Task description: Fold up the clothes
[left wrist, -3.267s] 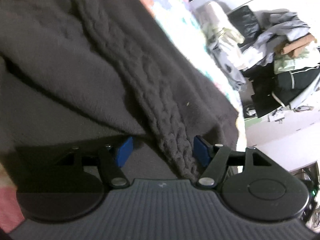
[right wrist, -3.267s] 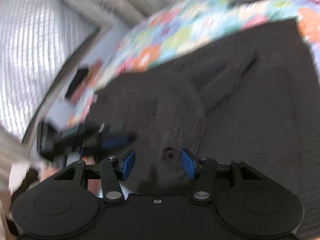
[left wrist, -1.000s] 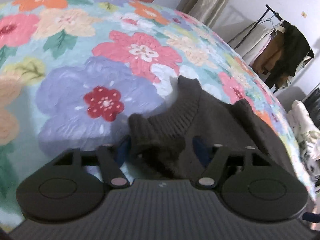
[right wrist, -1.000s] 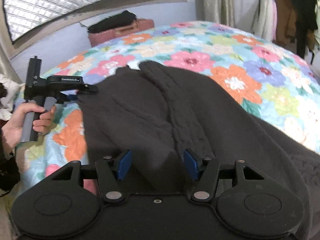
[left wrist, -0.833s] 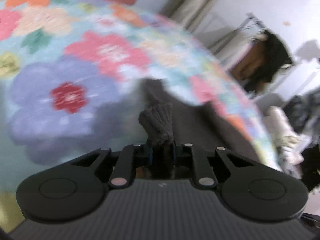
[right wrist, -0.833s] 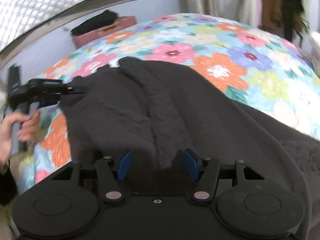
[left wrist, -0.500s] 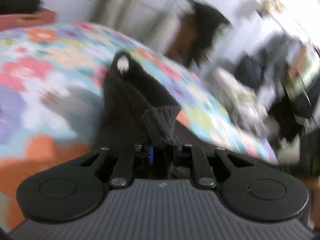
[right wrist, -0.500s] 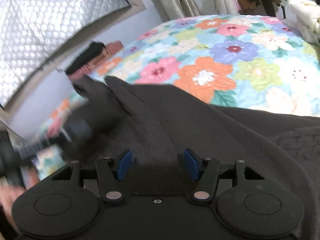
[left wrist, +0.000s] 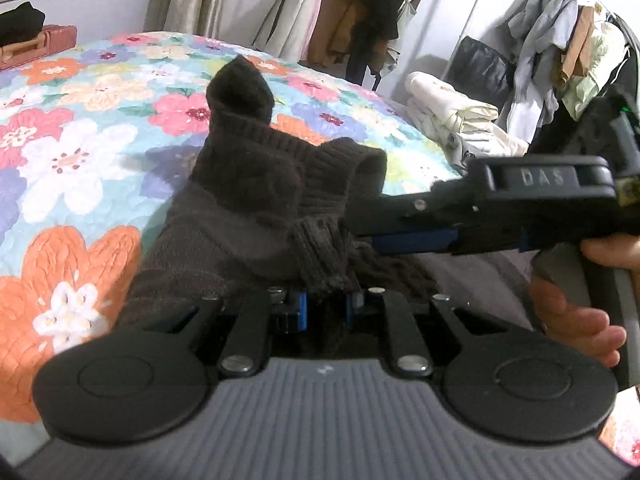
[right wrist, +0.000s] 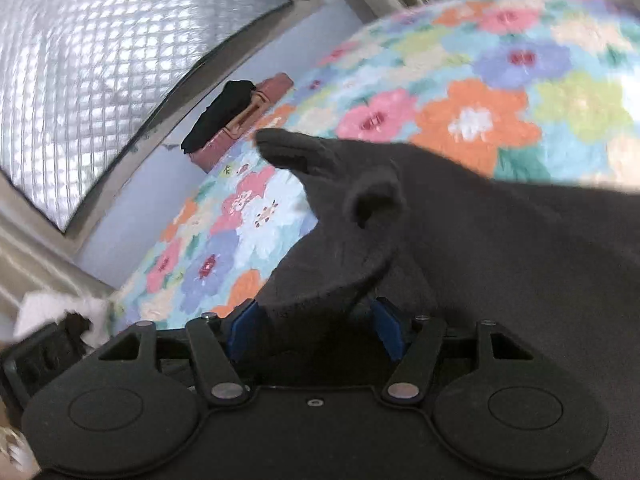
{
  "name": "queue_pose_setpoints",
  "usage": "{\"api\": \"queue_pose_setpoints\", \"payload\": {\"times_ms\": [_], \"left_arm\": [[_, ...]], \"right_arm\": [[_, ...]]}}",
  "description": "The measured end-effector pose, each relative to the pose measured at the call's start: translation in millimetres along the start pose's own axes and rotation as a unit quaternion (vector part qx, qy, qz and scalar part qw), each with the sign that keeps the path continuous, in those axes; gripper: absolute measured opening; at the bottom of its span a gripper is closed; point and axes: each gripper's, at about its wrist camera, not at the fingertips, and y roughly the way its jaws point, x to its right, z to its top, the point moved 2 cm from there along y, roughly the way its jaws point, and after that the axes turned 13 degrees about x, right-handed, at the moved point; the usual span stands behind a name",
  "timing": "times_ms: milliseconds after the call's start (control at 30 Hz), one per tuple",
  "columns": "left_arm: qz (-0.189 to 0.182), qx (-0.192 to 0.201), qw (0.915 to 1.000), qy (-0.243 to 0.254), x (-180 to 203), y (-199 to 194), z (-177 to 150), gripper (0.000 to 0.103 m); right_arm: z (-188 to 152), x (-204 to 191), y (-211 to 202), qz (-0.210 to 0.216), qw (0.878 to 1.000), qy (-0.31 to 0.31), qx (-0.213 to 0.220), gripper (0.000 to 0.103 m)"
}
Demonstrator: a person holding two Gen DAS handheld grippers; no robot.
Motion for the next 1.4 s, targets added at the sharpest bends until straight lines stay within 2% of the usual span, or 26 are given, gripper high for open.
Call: {"api": "queue_pose_setpoints", "payload": {"times_ms": [133, 167, 200, 233, 267, 333, 433, 533, 667, 733, 767, 833, 867, 933, 1000, 1067, 1133, 1233, 1333, 1400], "left_arm": [[-0.010, 0.012, 0.9998, 0.008, 6.4, -5.7, 5.7, 0.015], [-0.015, 0.017, 0.9997, 0.011, 7.6, -8.8, 8.0, 0.015], [-0.023, 0.021, 0.9994, 0.011, 8.4, -11.7, 9.9, 0.015], [-0.033, 0.022, 0.9992, 0.009, 8.9, -14.2, 11.5, 0.015], [-0.049, 0.018, 0.9986, 0.001, 8.2, -16.2, 12.9, 0.015], [-0.082, 0.015, 0.9963, -0.022, 5.0, -21.1, 15.5, 0.015], [-0.107, 0.016, 0.9934, -0.039, 5.3, -29.3, 20.8, 0.015], [-0.138, 0.021, 0.9879, -0.067, 18.2, -28.5, 22.2, 0.015], [-0.138, -0.059, 0.9868, -0.060, 41.4, -1.2, -6.0, 0.014], [-0.133, -0.099, 0.9848, -0.052, 45.4, 8.3, -20.0, 0.014], [-0.133, -0.107, 0.9836, -0.058, 39.5, 5.6, -20.4, 0.014], [-0.140, -0.089, 0.9829, -0.078, 23.5, -9.1, -8.2, 0.015], [-0.143, -0.071, 0.9833, -0.087, 14.6, -19.6, 1.3, 0.021], [-0.136, -0.040, 0.9857, -0.092, 0.0, -34.3, 15.0, 0.029], [-0.112, -0.019, 0.9894, -0.090, -15.2, -39.4, 22.3, 0.042], [-0.086, -0.007, 0.9922, -0.090, -30.5, -40.8, 26.5, 0.043], [-0.047, -0.040, 0.9944, -0.086, -43.3, -24.8, 14.1, 0.043], [0.026, -0.117, 0.9923, -0.029, -44.8, 1.8, -18.3, 0.045], [0.039, -0.130, 0.9908, -0.006, -36.4, 2.3, -20.1, 0.045], [0.034, -0.123, 0.9915, -0.026, -38.7, -2.9, -12.4, 0.046]], "right_arm": [[5.5, 16.1, 17.9, 0.014, 0.997, 0.074, 0.007, 0.076], [7.0, 20.2, 22.4, 0.017, 0.996, 0.092, 0.008, 0.075], [9.7, 20.7, 26.4, 0.013, 0.995, 0.095, 0.013, 0.069], [13.2, 17.0, 29.3, 0.009, 0.996, 0.082, 0.016, 0.027], [16.2, 11.9, 28.7, 0.023, 0.997, 0.068, 0.015, 0.012], [20.8, -0.5, 17.3, 0.049, 0.998, 0.030, 0.028, 0.012], [20.1, -16.9, -18.9, 0.017, 0.997, -0.037, 0.073, 0.011], [14.2, -8.1, -48.3, -0.050, 0.992, -0.062, 0.097, 0.011], [-2.0, 27.3, -61.2, -0.139, 0.984, -0.067, 0.085, 0.011], [-6.0, 39.4, -64.3, -0.157, 0.982, -0.055, 0.086, 0.011], [-7.1, 43.9, -65.7, -0.162, 0.982, -0.049, 0.088, 0.011], [-8.5, 47.9, -67.3, -0.169, 0.980, -0.043, 0.092, 0.011], [-7.2, 42.3, -67.8, -0.169, 0.980, -0.053, 0.094, 0.011], [-4.9, 34.6, -73.7, -0.165, 0.978, -0.070, 0.103, 0.011], [-1.2, 28.9, -79.2, -0.156, 0.978, -0.081, 0.108, 0.011], [-3.1, 31.3, -77.3, -0.164, 0.978, -0.085, 0.098, 0.011], [-6.7, 36.8, -74.1, -0.176, 0.977, -0.085, 0.086, 0.010], [-14.6, 44.6, -71.1, -0.188, 0.978, -0.067, 0.065, 0.010], [-26.7, 45.0, -69.8, -0.209, 0.974, -0.076, 0.036, 0.010], [-28.6, 40.3, -75.1, -0.216, 0.972, -0.080, 0.037, 0.010]]}}
